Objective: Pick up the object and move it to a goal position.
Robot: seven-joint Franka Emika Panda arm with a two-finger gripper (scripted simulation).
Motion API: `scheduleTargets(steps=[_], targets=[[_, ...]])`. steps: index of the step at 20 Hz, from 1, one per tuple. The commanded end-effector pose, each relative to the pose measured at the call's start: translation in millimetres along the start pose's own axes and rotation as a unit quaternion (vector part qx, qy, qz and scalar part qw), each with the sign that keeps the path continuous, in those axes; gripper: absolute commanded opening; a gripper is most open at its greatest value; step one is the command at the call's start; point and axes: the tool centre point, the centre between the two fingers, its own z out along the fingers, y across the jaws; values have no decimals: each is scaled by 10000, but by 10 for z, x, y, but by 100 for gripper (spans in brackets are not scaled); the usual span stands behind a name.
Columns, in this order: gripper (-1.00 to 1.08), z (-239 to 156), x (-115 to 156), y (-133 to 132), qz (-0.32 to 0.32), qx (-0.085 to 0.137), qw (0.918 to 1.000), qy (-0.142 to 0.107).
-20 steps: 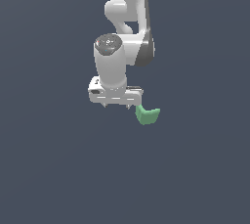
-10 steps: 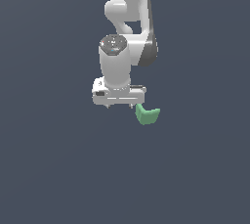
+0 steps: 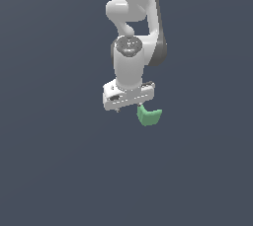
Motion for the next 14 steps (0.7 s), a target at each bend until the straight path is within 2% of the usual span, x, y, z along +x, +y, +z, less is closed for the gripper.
scheduleTargets(steps=[1,7,14], targets=[[100,14,20,-104,-452,-16,9990,8],[100,45,61,-354,-1530,-53,9882,27],[100,75,96,-635,-2707,-96,9626,50]])
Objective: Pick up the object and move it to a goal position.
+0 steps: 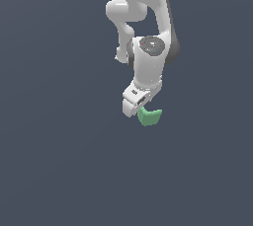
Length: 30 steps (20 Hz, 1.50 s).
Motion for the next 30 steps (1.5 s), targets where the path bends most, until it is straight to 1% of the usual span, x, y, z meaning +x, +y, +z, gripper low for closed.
scheduleTargets(steps=[1,6,12,20,30], targets=[[100,8,52,-75,-396,-16,9992,8],[100,18,127,-190,-972,-39,9953,19],[100,24,177,-268,-1357,-55,9907,27],[100,58,184,-280,-1406,-56,9900,28],[100,479,182,-287,-1431,-56,9897,29]])
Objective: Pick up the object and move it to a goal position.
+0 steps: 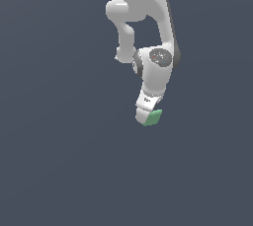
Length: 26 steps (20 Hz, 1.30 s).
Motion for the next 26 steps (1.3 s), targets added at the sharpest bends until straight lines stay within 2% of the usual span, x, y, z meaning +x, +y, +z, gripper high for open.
scheduleTargets(steps=[1,4,5,18,26], targets=[[100,77,2,5,-3,-5,10000,3],[100,102,6,10,-4,-6,10000,1],[-100,102,6,10,-4,-6,10000,1],[-100,69,-7,36,-2,-12,10000,2],[-100,-210,-127,281,-4,-9,10000,5]])
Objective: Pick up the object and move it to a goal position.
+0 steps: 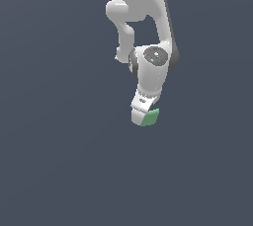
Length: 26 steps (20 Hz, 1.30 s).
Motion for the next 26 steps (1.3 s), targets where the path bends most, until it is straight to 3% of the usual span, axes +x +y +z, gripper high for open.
scheduleTargets(steps=[1,26], targets=[[-100,-133,-56,116,2,-4,10000,6],[-100,-1727,-723,1573,0,0,10000,6]])
